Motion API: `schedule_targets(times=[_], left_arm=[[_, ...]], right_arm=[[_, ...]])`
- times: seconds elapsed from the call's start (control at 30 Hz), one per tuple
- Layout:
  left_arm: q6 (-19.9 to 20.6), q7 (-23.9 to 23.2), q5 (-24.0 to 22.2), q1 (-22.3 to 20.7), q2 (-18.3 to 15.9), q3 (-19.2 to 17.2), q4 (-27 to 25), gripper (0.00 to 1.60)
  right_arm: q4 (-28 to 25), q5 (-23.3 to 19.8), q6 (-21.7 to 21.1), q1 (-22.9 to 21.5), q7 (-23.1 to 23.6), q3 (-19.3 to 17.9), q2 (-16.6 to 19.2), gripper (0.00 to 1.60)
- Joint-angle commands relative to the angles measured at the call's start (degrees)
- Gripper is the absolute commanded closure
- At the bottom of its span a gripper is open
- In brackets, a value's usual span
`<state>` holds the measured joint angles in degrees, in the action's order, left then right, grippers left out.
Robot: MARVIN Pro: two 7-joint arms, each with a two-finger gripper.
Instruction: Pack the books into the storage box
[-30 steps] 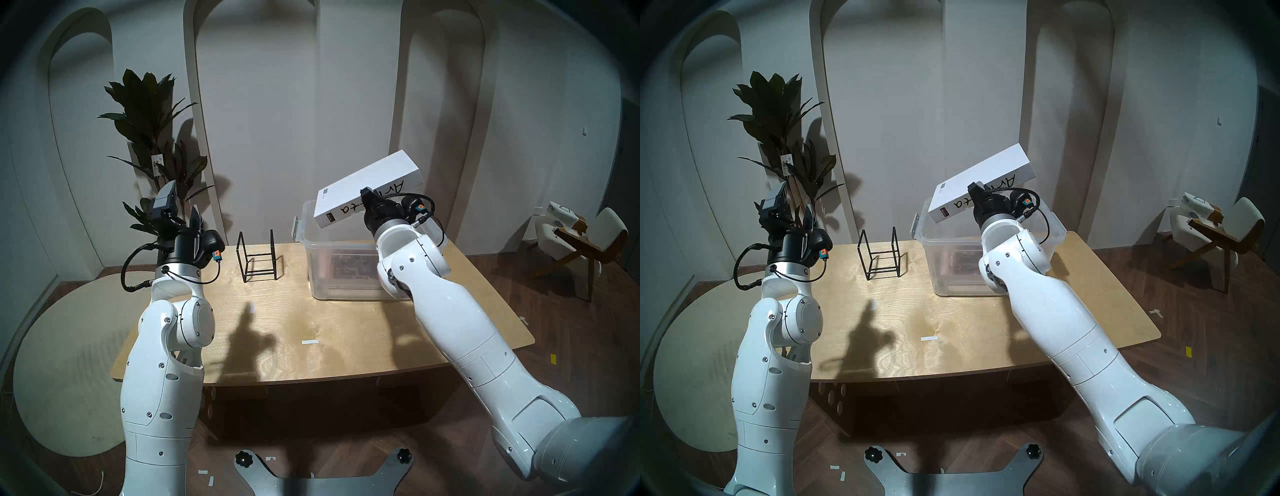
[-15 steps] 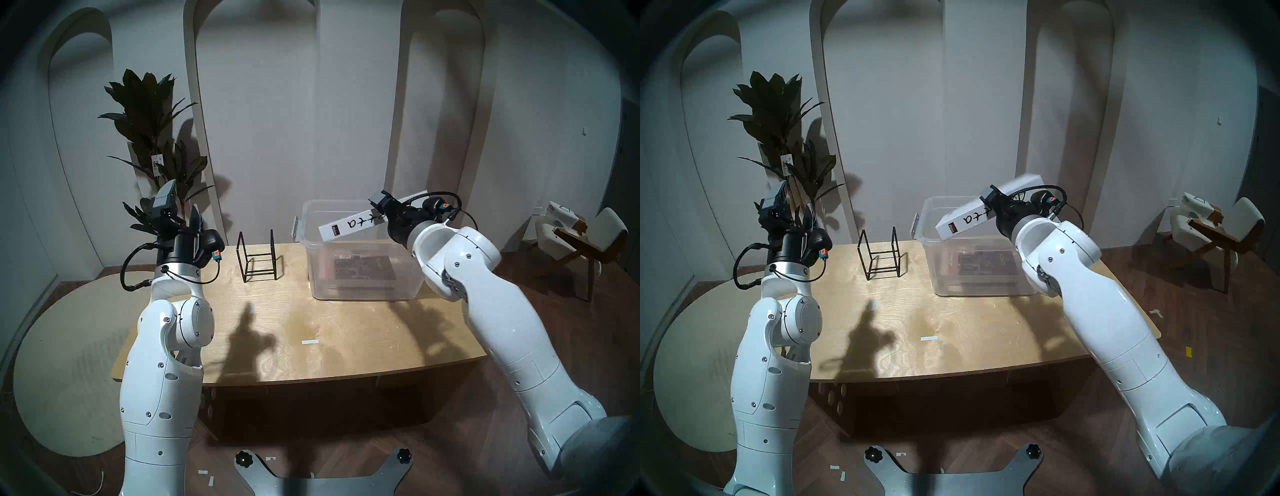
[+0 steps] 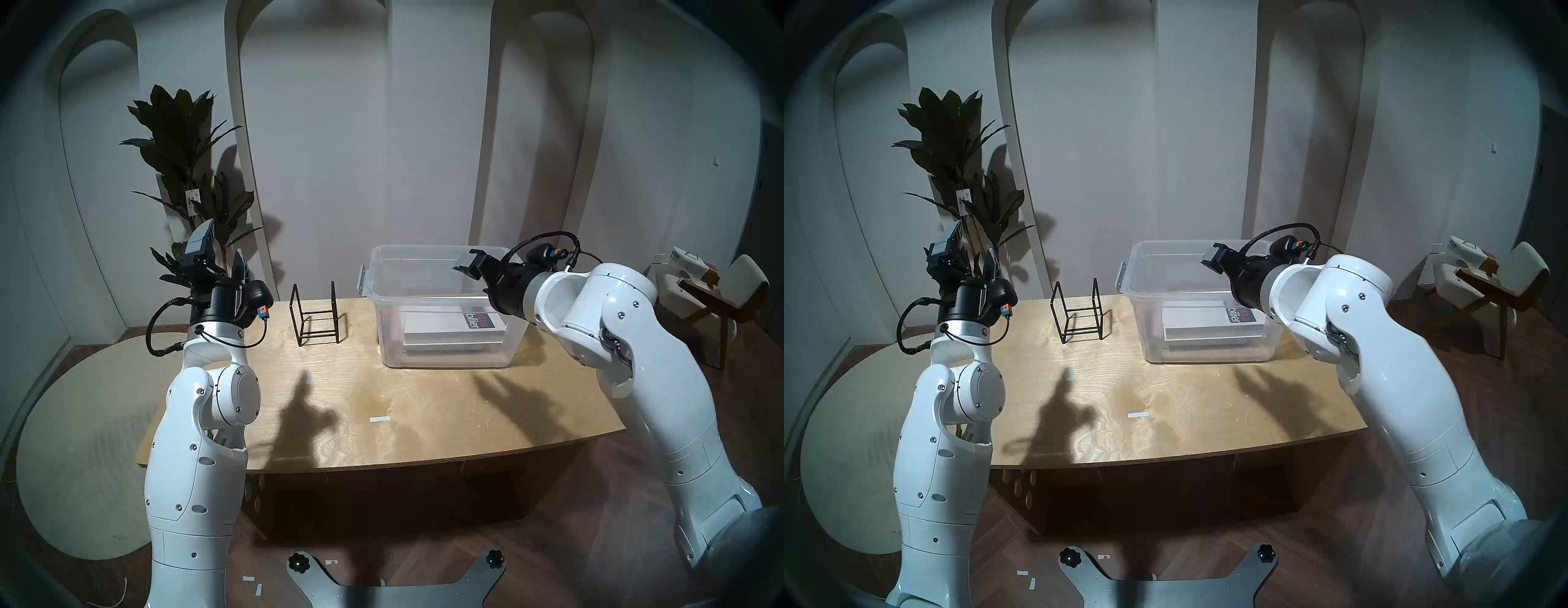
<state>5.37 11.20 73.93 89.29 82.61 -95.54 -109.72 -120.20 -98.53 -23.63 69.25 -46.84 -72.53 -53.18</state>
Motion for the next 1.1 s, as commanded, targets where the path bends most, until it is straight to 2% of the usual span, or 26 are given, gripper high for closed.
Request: schedule_targets(times=[0.0, 0.07, 0.4, 0.57, 0.63, 0.67, 0.87, 0.9, 0.93, 1.03, 1.07], left_arm=[[0.0, 0.3, 0.2, -0.9, -0.2, 0.0, -1.2, 0.00], [-0.1, 0.3, 0.1, -0.9, -0.2, 0.0, -1.2, 0.00], [-0.3, 0.4, 0.1, -0.9, -0.2, -0.1, -1.2, 0.00], [-0.3, 0.4, 0.1, -0.9, -0.2, -0.1, -1.2, 0.00], [-0.3, 0.4, 0.1, -0.9, -0.2, -0.1, -1.2, 0.00], [-0.4, 0.4, 0.2, -0.9, -0.2, -0.1, -1.2, 0.00], [-0.4, 0.4, 0.2, -0.9, -0.1, -0.1, -1.2, 0.00], [-0.4, 0.4, 0.2, -0.9, -0.1, -0.1, -1.2, 0.00], [-0.4, 0.4, 0.2, -0.9, -0.1, -0.1, -1.2, 0.00], [-0.4, 0.4, 0.2, -0.9, -0.1, -0.1, -1.2, 0.00], [-0.4, 0.4, 0.2, -0.9, -0.1, -0.1, -1.2, 0.00]], right_arm=[[-4.1, 8.4, -1.5, -3.6, 1.7, 0.7, 4.3, 0.00], [-4.7, 11.6, -1.9, -4.5, 0.0, 1.9, 5.4, 0.00], [-2.4, 28.8, -2.0, -7.1, -0.7, 6.9, 10.0, 0.00], [-0.8, 36.8, -0.3, -7.6, -1.6, 8.3, 12.1, 0.00], [-0.1, 37.7, 0.2, -7.5, -1.3, 8.1, 12.5, 0.00], [1.6, 40.1, 1.3, -7.5, -0.2, 7.9, 14.0, 0.00], [6.9, 44.4, 5.3, -7.2, 3.3, 6.0, 17.2, 0.00], [7.6, 44.1, 6.2, -7.0, 4.4, 5.4, 17.6, 0.00], [8.2, 39.3, 6.7, -6.5, 6.9, 3.4, 17.6, 0.00], [9.8, 39.5, 8.2, -6.3, 8.4, 2.9, 18.9, 0.00], [10.3, 40.8, 8.8, -6.3, 9.0, 3.4, 19.9, 0.00]])
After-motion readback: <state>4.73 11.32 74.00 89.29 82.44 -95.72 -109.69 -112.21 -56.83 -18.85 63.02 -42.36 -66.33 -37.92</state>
